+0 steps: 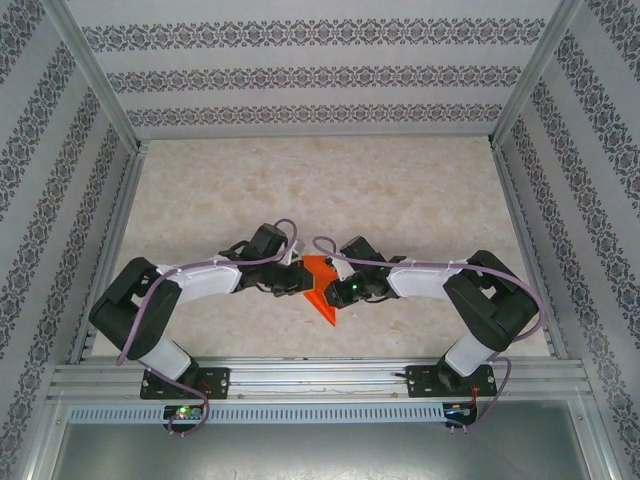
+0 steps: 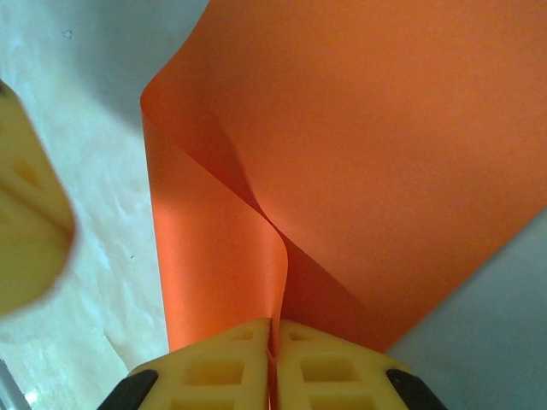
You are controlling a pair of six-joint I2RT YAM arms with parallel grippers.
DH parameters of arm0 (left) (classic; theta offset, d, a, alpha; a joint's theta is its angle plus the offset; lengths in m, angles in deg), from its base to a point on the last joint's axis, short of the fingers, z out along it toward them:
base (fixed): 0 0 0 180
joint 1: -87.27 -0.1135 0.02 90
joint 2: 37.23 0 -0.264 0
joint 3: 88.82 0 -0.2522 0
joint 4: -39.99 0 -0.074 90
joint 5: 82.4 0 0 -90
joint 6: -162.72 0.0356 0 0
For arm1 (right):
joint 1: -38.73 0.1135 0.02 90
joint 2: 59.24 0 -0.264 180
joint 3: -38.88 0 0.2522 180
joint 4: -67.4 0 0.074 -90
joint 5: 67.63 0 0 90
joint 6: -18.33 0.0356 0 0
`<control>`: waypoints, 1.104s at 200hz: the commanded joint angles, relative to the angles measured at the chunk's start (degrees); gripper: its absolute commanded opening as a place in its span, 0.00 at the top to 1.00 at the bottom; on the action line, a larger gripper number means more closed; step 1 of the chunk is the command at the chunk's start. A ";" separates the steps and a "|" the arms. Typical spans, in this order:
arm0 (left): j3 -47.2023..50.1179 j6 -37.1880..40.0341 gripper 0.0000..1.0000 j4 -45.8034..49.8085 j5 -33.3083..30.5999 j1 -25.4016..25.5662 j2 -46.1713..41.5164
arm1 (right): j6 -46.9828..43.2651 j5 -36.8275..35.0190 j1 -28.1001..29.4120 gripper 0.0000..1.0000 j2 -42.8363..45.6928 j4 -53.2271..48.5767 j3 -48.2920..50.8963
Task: Fold a paper plane with a square sheet of paper (fold left side to right side)
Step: Third fold the triangle at the center of the table.
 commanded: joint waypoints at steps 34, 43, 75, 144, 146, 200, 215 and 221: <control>-3.13 -1.11 0.91 -2.45 -1.11 2.24 4.86 | -0.13 -1.17 0.28 0.89 -2.15 -3.81 0.40; -3.22 -0.87 0.91 -2.00 -1.53 2.18 5.20 | -0.22 -1.23 0.26 0.89 -2.15 -3.80 0.44; -3.23 0.22 0.91 0.50 -2.86 2.18 6.25 | -0.27 -1.46 0.21 0.89 -2.37 -3.95 0.52; -2.19 1.24 0.91 2.59 -4.88 2.17 6.45 | -0.53 -1.72 0.20 0.87 -2.86 -4.27 0.44; -2.17 1.32 0.91 2.61 -4.90 2.17 6.45 | -0.54 -1.72 0.27 0.87 -2.86 -4.26 0.44; -2.25 1.68 0.92 3.33 -5.59 2.17 6.62 | -0.46 -1.83 0.21 0.87 -2.99 -4.27 0.53; -2.15 1.69 0.92 3.24 -5.69 2.18 6.84 | -0.45 -1.82 0.20 0.87 -2.99 -4.27 0.62; -2.08 1.74 0.92 3.31 -5.78 2.17 6.95 | -0.47 -1.81 0.20 0.87 -3.03 -4.26 0.61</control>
